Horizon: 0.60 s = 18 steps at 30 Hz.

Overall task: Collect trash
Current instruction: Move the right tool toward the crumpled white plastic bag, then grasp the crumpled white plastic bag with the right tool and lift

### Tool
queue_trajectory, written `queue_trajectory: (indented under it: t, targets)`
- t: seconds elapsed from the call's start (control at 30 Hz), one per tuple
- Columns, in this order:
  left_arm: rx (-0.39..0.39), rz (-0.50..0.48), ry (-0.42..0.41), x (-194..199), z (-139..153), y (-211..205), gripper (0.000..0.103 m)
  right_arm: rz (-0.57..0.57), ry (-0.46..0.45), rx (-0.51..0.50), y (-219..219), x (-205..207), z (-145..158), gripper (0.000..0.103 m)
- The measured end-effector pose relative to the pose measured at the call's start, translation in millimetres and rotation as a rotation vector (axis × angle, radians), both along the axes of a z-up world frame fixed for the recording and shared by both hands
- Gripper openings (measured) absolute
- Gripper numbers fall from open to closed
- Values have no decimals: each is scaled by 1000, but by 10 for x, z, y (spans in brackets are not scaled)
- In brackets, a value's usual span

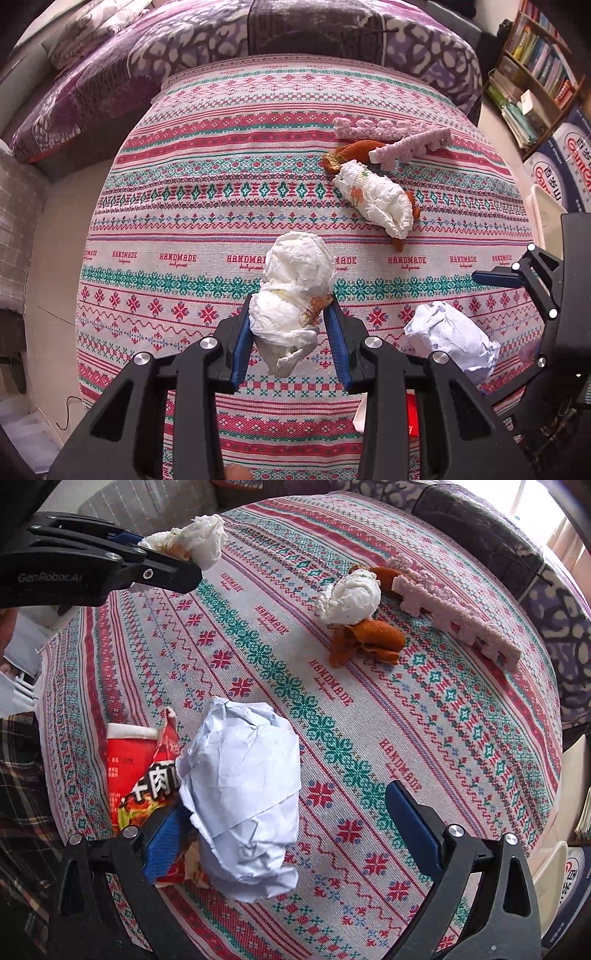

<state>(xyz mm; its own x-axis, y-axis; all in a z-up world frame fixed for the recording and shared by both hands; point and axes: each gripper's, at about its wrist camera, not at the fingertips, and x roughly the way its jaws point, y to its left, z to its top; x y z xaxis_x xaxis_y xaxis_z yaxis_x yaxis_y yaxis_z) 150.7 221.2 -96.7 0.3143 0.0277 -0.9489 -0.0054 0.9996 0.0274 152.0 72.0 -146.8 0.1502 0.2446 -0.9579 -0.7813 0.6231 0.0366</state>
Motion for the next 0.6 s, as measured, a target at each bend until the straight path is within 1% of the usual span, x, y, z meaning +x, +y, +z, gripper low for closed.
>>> queue_trajectory:
  t: [0.03, 0.07, 0.1, 0.13, 0.17, 0.2, 0.27, 0.33, 0.47, 0.53, 0.6]
  targets:
    - [1, 12, 6, 38, -43, -1, 37, -8, 15, 1, 34, 6, -39, 88]
    - [2, 27, 10, 39, -65, 36, 37, -24, -3, -2, 69, 11, -56, 85]
    - [1, 42, 13, 42, -77, 35, 37, -34, -34, 5, 97, 11, -35, 73]
    - [0, 57, 13, 51, -89, 56, 37, -52, -47, 26, 120, 35, 2, 61]
    - [-3, 75, 8, 56, -92, 84, 37, -86, -30, 57, 123, 95, 42, 45]
    - [-5, 91, 1, 58, -86, 109, 37, -133, -23, 94, 108, 165, 89, 42]
    - [-3, 131, -31, 58, -39, 147, 37, -208, -68, 140, 82, 270, 204, 42]
    - [3, 179, -82, 46, 58, 189, 37, -282, -101, 189, 59, 362, 342, 42]
    - [33, 267, -224, -14, 345, 233, 37, -395, -222, 263, 48, 394, 710, 42]
    - [52, 311, -297, -62, 494, 244, 37, -461, -260, 300, -41, 404, 851, 42]
    - [86, 359, -380, -133, 656, 238, 37, -511, -307, 312, -93, 400, 958, 42]
